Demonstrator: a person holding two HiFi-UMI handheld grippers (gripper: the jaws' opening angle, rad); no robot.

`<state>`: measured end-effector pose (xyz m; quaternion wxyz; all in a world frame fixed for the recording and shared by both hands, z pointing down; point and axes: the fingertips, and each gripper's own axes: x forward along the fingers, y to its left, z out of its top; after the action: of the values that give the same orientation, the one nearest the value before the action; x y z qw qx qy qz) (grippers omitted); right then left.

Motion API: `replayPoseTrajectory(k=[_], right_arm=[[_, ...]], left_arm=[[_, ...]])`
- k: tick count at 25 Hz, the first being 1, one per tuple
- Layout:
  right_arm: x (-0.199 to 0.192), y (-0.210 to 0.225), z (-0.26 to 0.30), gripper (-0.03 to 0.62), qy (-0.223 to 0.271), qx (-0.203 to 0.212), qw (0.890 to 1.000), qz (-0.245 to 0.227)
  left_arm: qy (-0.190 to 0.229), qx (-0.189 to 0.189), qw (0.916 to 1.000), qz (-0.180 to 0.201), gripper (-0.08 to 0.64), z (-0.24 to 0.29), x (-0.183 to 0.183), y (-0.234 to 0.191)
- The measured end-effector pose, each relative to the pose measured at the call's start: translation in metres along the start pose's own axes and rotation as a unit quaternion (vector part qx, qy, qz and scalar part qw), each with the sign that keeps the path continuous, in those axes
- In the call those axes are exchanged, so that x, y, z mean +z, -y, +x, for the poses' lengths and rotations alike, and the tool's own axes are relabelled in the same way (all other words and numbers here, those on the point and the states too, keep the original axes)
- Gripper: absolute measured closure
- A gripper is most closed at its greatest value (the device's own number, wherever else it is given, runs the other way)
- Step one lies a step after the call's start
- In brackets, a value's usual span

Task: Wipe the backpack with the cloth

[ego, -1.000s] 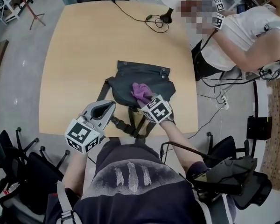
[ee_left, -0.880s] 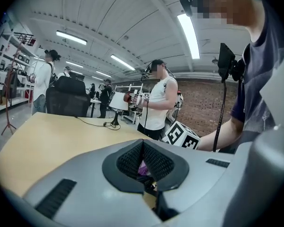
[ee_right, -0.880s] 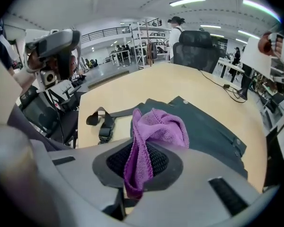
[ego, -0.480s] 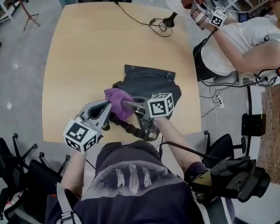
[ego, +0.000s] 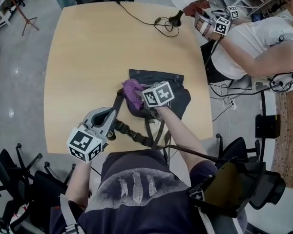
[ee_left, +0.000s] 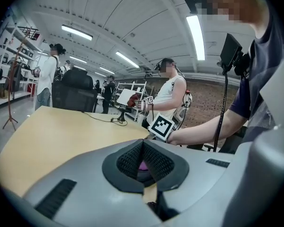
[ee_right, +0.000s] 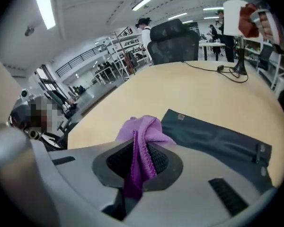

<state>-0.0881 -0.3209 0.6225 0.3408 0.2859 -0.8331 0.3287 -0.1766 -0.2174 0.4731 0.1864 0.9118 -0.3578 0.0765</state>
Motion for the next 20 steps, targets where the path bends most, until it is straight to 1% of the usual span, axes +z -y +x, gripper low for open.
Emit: replayPoseTrajectory(k=[3,7,10,12,15,20], right_arm=[[-0.014,0.028,-0.009,0.562,-0.029,-0.034,0.998,-0.042],[-0.024,0.053,-0.025,0.561,-0.043,-0.045,0.995,-0.074],[-0.032,0.075,-0.039,0.562,-0.062,-0.076,0.989,-0.109],[-0.041,0.096,-0.049,0.561,-0.074,-0.093,0.986,-0.119],[-0.055,0.118,-0.061,0.563,-0.084,-0.099,0.985,-0.117],[-0.056,0.135,-0.076,0.562,-0.090,-0.122,0.976,-0.158]], left_arm=[[-0.007,0.003,1.0000,-0.006,0.551,0.009,-0.002,0.004],[-0.017,-0.001,0.9998,-0.003,0.552,0.030,0.001,0.012],[-0.020,-0.010,0.9998,0.000,0.552,0.051,0.007,0.023],[-0.023,-0.016,0.9996,0.005,0.552,0.063,0.011,0.029],[-0.032,-0.021,0.9992,0.010,0.551,0.075,0.012,0.038],[-0.043,-0.025,0.9986,0.017,0.551,0.086,0.014,0.047]])
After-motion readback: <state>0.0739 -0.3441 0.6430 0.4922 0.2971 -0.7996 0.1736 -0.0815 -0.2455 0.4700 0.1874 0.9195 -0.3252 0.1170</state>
